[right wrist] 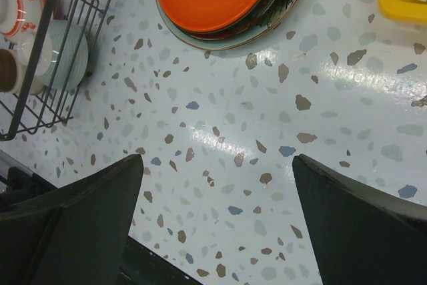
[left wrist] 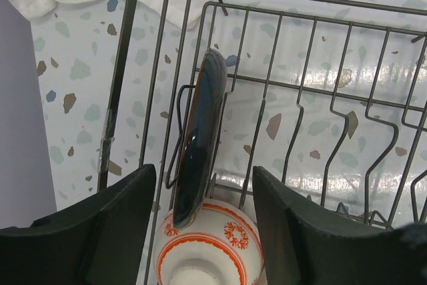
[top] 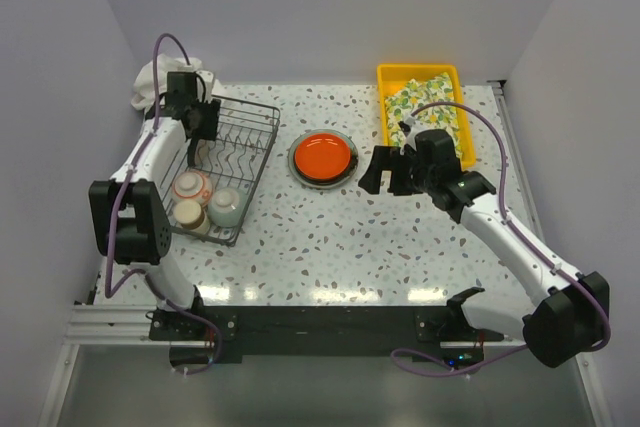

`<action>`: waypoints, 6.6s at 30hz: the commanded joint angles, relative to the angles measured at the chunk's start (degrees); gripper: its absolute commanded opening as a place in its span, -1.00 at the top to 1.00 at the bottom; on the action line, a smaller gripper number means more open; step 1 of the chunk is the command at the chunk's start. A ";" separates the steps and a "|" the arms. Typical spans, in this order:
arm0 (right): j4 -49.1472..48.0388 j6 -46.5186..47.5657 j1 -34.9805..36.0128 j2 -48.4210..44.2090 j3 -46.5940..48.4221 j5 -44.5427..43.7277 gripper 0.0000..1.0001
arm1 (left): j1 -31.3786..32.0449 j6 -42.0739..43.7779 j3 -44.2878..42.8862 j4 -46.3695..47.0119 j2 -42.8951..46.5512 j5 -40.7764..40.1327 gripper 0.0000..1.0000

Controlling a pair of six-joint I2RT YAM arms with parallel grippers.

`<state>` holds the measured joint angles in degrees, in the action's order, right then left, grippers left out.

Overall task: Unload the mixed dishes from the dish rack
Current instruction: Pick up the plate from the dish rack, then place the plate at the center of the board.

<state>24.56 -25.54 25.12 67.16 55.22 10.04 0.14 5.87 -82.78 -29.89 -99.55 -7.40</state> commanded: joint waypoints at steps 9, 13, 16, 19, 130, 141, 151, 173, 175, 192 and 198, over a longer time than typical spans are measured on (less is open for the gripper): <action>-2.41 0.23 0.28 0.26 -0.11 -0.20 -0.97 | -4.18 1.34 -6.59 -1.48 -5.56 4.49 0.13; -2.23 0.23 0.19 0.70 0.06 -0.29 -0.97 | -5.24 1.86 -8.44 -3.50 -7.06 7.13 0.27; -2.23 0.31 0.19 1.13 0.33 -0.29 -0.97 | -5.59 1.95 -8.62 -4.12 -7.59 10.47 0.36; -2.06 0.40 0.27 1.49 0.68 -0.29 -0.97 | -6.12 1.69 -9.06 -5.00 -8.03 12.75 0.41; -5.04 -24.91 0.19 15.46 6.66 22.74 0.14 | 66.48 26.04 26.53 32.87 21.50 -20.90 1.00; -5.31 -25.35 0.19 13.97 5.34 21.86 0.73 | 66.48 21.74 28.03 32.00 20.80 -20.55 0.42; -10.84 -26.40 -1.57 15.63 4.89 19.14 0.99 | 65.52 12.95 28.91 25.68 26.85 -17.75 -0.83; -32.99 -29.38 -5.00 39.27 19.83 16.32 0.98 | 34.58 -9.12 25.56 5.37 48.48 -8.15 -1.00; -34.13 -29.92 -5.00 41.46 20.54 16.32 0.95 | 34.31 -10.34 26.18 3.71 49.71 -8.95 -1.00; -26.86 -25.18 -5.00 47.72 25.02 20.01 0.35 | 34.14 -13.34 29.43 0.80 54.02 -8.95 -1.00; -13.23 -17.10 -4.74 45.61 29.06 15.98 0.07 | 34.22 -13.08 30.14 1.32 53.85 -8.34 -1.00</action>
<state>2.50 -49.08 20.18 117.36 79.94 27.77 34.76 -6.50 -53.47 -29.69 -45.89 -16.03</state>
